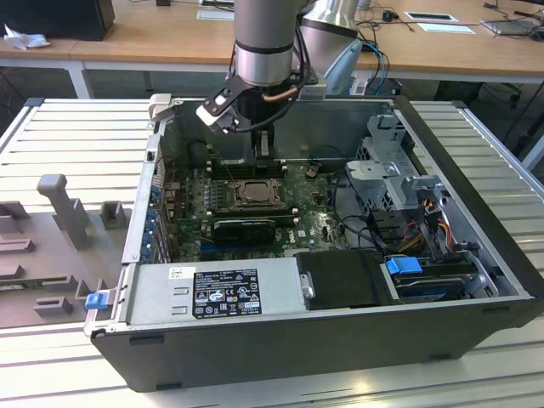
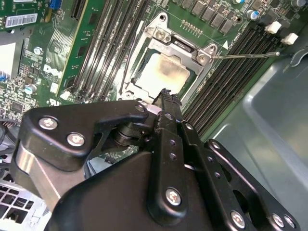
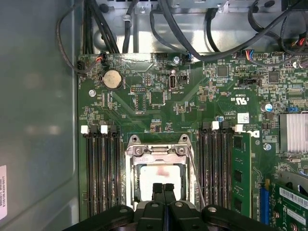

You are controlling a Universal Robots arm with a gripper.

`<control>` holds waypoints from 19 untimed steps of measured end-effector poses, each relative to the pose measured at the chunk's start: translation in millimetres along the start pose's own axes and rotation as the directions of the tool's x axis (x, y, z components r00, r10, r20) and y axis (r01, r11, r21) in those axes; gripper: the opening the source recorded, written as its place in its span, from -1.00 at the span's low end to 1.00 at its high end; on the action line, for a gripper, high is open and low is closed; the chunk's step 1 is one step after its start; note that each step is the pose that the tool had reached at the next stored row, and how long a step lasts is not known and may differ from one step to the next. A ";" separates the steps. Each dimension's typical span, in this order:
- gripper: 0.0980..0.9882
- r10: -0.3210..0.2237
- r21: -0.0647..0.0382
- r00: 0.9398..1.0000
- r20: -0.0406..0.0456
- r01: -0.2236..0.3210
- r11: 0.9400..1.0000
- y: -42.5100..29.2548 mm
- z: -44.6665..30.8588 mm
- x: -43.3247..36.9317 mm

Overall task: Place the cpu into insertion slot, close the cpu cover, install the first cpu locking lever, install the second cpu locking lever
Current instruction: 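Install the first cpu locking lever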

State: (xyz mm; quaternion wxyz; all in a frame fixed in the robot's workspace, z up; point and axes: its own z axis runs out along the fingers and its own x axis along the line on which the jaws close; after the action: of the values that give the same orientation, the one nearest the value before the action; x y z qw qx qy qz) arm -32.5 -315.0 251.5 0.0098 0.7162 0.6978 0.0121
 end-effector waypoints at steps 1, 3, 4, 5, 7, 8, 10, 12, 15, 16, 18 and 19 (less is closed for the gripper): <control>-0.98 0.000 0.000 1.000 0.000 0.000 1.000 0.0 -1.5 0.0; -0.98 0.000 0.000 1.000 0.000 0.000 1.000 0.1 -4.5 0.0; -0.98 0.000 0.000 1.000 0.000 0.000 1.000 0.2 -6.2 0.0; -0.98 0.000 0.000 1.000 0.000 0.000 1.000 0.3 -8.6 0.1; -0.98 0.000 0.000 1.000 0.000 0.000 1.000 0.5 -16.2 0.1; -0.98 0.000 0.000 1.000 0.000 0.000 1.000 0.6 -19.3 0.1; -0.98 0.000 0.000 1.000 0.000 0.000 1.000 0.8 -24.8 0.1; -0.98 0.000 0.000 1.000 0.000 0.000 1.000 0.9 -30.9 0.1; -0.98 0.000 0.000 1.000 0.000 0.000 1.000 1.2 -38.6 0.2; -0.98 0.000 0.000 1.000 0.000 0.000 1.000 1.2 -39.2 0.2; -0.98 -0.032 0.000 1.000 -0.001 0.032 1.000 1.2 -39.2 0.2; -0.98 -0.064 0.000 0.998 -0.002 0.064 0.998 1.2 -39.1 0.2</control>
State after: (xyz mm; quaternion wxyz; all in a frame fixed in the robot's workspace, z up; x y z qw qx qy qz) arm -32.5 -315.0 290.6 0.0094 0.6936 0.7202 0.0124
